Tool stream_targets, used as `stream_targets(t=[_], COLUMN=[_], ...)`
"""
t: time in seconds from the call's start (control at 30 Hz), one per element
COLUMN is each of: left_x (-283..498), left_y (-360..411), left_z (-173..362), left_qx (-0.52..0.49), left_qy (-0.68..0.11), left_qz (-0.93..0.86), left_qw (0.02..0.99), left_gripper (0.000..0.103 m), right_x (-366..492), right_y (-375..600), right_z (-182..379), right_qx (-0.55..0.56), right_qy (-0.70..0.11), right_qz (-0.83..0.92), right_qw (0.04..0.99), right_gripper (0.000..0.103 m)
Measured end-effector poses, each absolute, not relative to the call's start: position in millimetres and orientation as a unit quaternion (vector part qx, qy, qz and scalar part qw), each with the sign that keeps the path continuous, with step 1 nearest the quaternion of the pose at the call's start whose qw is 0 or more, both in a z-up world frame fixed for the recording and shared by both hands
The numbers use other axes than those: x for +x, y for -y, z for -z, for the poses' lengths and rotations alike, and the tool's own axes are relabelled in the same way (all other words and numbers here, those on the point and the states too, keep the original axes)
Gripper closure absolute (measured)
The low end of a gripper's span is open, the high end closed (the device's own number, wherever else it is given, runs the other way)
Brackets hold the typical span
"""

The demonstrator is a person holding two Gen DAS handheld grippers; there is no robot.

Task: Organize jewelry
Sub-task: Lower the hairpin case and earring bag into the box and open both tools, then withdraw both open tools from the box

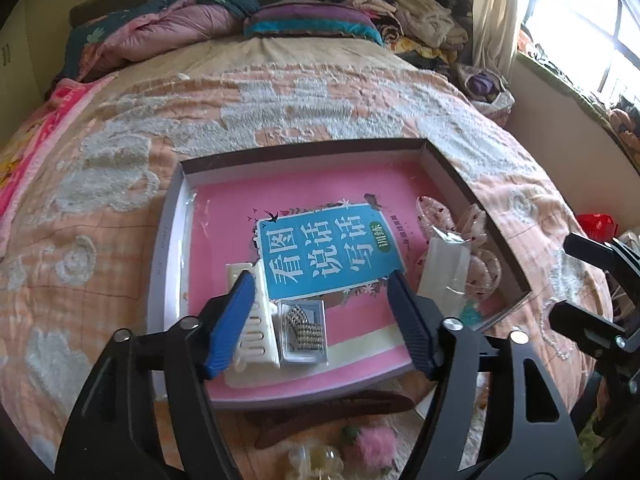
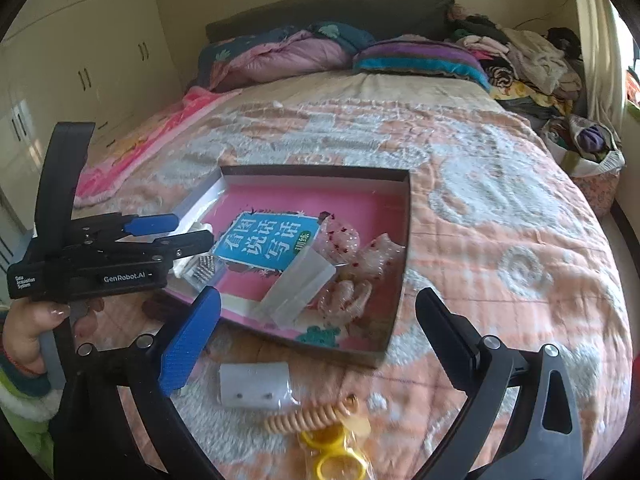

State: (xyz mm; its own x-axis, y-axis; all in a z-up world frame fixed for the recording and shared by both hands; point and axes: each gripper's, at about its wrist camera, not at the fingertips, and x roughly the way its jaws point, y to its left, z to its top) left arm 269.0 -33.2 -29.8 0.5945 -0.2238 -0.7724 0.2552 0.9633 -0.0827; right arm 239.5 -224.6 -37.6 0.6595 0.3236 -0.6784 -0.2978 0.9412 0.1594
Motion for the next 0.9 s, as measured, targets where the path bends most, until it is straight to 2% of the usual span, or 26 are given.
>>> stream_targets(t=[0.07, 0.2, 0.5, 0.9], left_x=[263, 245, 206, 166], left_y=[31, 24, 12, 10], left_z=[22, 0, -53, -80], left_qx=[0.013, 0.001, -0.016, -0.011], left_qy=[-0.426, -0.406, -0.361, -0.334], left_qz=[0.129, 0.117, 0.112, 0.112], left_qw=[0.895, 0.906, 0.926, 0.936], left_gripper=[0.032, 0.010, 0.009, 0.009], right_x=[229, 211, 173, 130], right_y=[231, 238, 254, 252], right_z=[29, 15, -27, -64], right_qx=[0.021, 0.031, 0.040, 0.029], right_qy=[-0.366, -0.352, -0.307, -0.267], right_qz=[-0.165, -0.160, -0.153, -0.161], right_qw=[0.915, 0.922, 0.938, 0.950], right_gripper=[0.005, 0.005, 0.004, 0.004])
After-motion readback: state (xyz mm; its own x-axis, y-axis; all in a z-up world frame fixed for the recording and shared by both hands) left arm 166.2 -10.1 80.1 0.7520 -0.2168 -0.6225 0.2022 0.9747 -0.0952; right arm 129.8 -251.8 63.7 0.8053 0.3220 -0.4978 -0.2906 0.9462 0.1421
